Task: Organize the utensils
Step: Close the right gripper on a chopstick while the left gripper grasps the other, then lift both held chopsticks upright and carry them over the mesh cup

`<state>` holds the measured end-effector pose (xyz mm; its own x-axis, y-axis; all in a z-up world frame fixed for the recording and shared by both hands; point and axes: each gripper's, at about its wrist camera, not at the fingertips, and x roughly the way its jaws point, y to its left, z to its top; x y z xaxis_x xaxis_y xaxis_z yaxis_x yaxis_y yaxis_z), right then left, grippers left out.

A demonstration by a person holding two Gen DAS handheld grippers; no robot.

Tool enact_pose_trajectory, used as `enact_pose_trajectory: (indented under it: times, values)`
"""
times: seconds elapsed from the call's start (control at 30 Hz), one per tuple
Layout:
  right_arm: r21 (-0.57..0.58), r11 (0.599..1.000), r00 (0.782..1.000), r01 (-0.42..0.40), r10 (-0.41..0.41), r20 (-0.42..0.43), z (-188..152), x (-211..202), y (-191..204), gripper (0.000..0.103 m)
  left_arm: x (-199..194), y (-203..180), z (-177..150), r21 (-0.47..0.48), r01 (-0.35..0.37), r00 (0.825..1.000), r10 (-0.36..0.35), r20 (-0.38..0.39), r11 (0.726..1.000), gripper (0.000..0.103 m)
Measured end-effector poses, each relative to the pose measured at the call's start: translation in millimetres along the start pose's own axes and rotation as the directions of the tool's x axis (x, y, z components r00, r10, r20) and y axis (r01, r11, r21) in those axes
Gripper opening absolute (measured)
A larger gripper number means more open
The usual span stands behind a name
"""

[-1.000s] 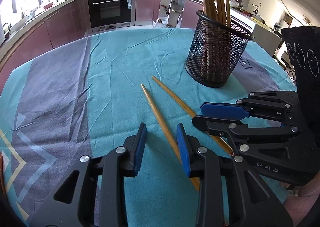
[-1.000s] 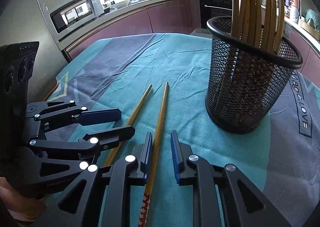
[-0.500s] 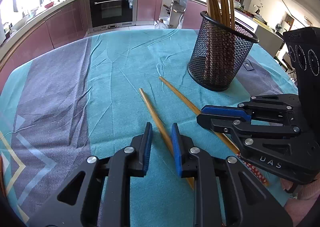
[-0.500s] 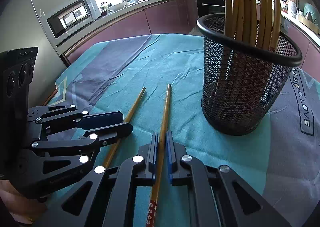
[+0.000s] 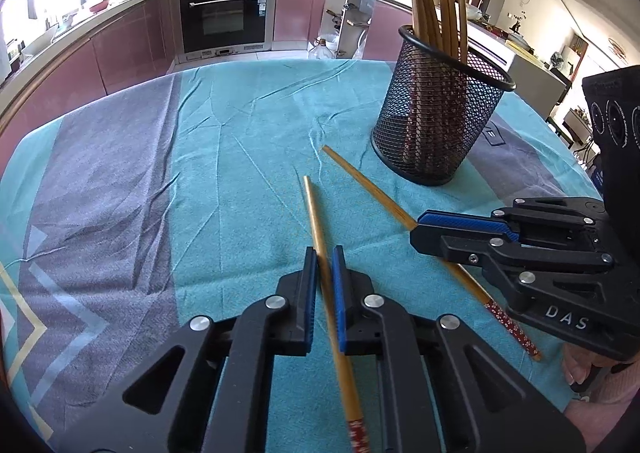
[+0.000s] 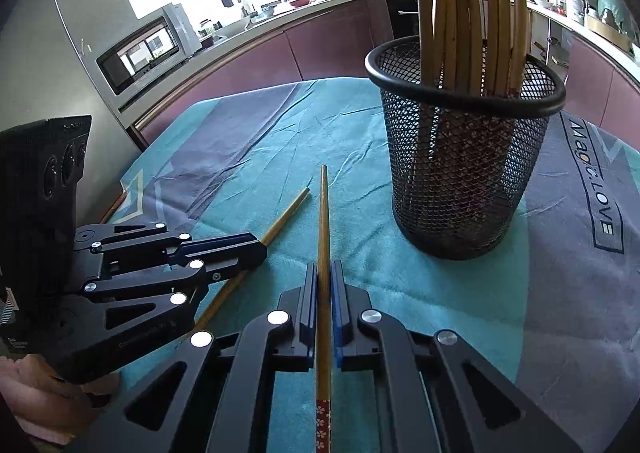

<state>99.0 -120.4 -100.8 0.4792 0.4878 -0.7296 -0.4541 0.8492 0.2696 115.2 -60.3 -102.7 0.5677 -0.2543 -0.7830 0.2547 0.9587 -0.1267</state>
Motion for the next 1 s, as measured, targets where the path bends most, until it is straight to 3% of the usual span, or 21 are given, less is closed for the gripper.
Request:
enact_pose_trajectory:
  times: [1.0]
  values:
    - [0.028, 0.996, 0.986, -0.090, 0.085, 0.145, -4.1, -60.9, -3.3, 0.005, -57.5, 3.3, 2.8, -0.010, 0.086, 0.991, -0.084, 0.107, 0.996, 0.007]
